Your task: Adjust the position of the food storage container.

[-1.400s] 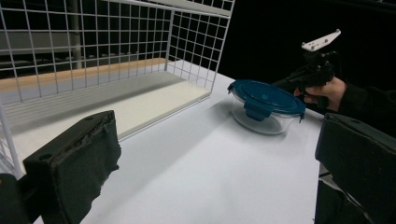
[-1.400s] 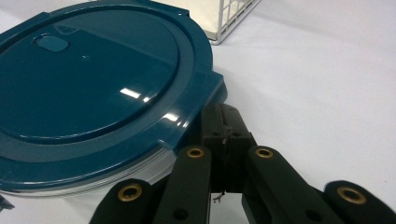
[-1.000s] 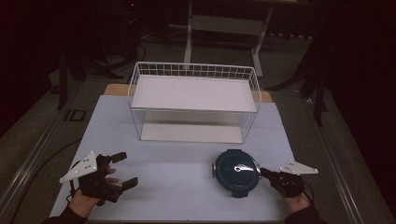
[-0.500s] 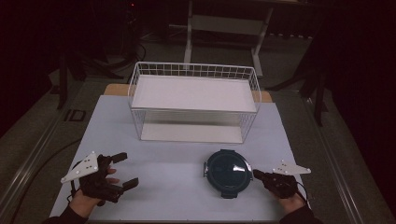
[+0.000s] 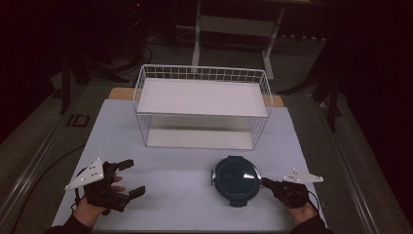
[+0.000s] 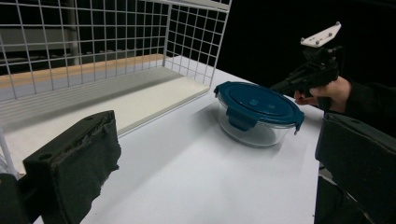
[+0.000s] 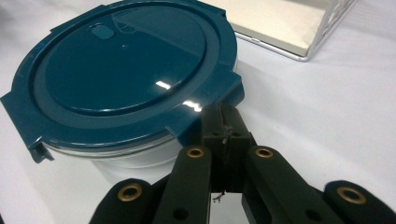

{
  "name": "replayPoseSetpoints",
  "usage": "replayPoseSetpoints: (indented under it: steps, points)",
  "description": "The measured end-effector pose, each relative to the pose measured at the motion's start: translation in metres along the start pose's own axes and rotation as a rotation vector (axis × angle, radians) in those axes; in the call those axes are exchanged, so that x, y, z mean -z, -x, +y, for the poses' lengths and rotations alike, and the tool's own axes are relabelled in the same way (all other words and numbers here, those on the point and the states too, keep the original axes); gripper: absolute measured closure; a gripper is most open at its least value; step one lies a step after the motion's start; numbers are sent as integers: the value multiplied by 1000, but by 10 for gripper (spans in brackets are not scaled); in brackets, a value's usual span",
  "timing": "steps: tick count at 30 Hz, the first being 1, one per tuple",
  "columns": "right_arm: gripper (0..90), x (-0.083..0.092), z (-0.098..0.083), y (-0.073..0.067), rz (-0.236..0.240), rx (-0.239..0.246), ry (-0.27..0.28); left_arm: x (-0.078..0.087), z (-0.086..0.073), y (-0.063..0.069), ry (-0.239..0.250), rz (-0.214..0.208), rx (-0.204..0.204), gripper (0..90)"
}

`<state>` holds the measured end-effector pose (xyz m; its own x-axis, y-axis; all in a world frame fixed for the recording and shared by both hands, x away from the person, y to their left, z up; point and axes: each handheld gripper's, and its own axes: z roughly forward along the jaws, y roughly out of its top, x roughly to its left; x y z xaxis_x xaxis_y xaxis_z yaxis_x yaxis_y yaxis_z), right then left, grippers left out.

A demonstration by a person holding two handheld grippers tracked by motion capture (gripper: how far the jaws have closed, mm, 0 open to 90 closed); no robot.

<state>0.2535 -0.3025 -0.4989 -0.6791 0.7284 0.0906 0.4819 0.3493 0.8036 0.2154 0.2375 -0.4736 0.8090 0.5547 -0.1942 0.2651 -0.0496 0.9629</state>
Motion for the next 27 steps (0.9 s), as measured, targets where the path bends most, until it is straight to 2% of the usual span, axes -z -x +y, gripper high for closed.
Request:
replayPoseSetpoints:
  steps: [11,16,27]
  points:
    - [900,-10,6,-7,36,-8,0,0,0,0,2,-1,3,2]
    - [900,-21,13,-15,63,19,-3,0,0,0,1,-2,2,2]
    - [900,-36,22,-27,113,34,-12,0,0,0,2,-1,-1,2]
